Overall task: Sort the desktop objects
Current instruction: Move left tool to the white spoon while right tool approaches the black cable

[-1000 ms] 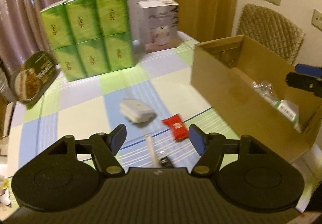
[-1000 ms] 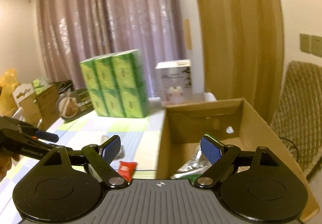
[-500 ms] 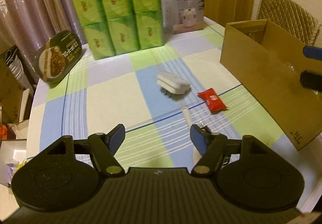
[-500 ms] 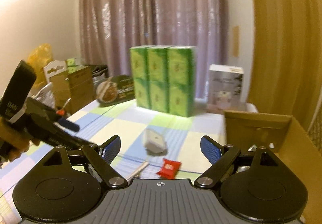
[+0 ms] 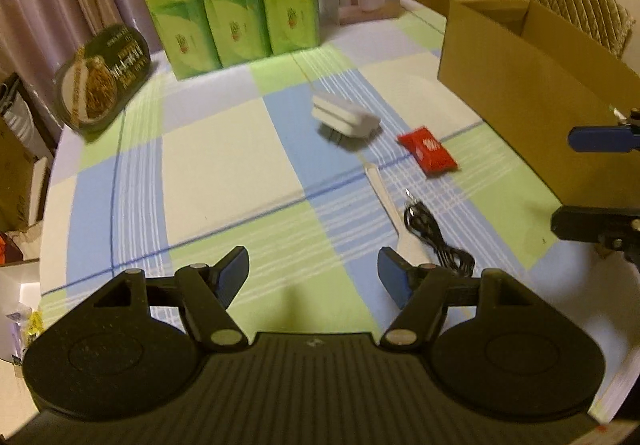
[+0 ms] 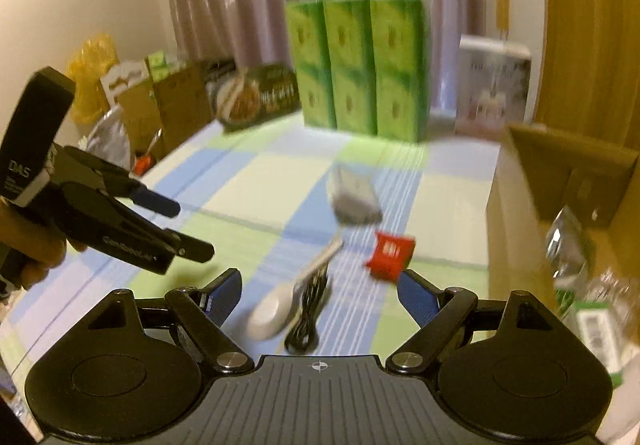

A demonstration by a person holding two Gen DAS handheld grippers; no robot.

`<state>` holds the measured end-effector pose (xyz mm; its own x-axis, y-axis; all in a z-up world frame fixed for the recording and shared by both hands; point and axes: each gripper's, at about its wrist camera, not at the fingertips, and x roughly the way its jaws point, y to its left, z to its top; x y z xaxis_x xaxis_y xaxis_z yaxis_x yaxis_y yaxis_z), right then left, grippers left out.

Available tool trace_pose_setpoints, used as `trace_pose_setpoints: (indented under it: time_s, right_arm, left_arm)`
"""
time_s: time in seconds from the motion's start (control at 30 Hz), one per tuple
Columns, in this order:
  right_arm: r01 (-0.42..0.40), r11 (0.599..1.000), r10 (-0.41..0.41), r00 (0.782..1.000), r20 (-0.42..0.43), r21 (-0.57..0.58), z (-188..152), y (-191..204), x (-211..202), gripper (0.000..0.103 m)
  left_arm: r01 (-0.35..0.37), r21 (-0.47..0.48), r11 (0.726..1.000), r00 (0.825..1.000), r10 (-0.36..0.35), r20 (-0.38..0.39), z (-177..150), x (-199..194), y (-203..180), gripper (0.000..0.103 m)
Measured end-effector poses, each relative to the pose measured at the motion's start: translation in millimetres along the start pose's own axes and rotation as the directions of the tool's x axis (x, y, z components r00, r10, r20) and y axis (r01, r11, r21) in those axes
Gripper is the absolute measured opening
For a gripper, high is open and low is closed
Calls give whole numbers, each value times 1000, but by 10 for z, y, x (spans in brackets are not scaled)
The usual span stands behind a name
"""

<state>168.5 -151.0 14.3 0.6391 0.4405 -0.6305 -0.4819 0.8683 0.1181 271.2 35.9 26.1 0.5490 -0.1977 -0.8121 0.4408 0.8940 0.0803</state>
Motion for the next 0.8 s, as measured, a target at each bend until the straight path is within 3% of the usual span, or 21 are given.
trace_pose_setpoints:
  time_s: [0.33,0.4,0.47,0.8]
  right_arm:
    - [-16,999,9,986,-167,-41,-151,25,368,53]
    - [-13,999,5,982,-187,-42,-177,7,425,52]
    - [-13,999,5,979,-203,-40,-196,-12,473,50]
    - [-19,1000,14,971,-238,-19,-215,-69,611,50]
  left_arm:
    - [76,71,995,997,-74,-31,-88,189,-130,66]
    - [98,74,992,995,-95,-42,-91,238,-155,65]
    - [124,79,989,992,-120,-48,-87,275,-181,57]
    - [182,102,978,982,-176,-65,-46,479,-329,55]
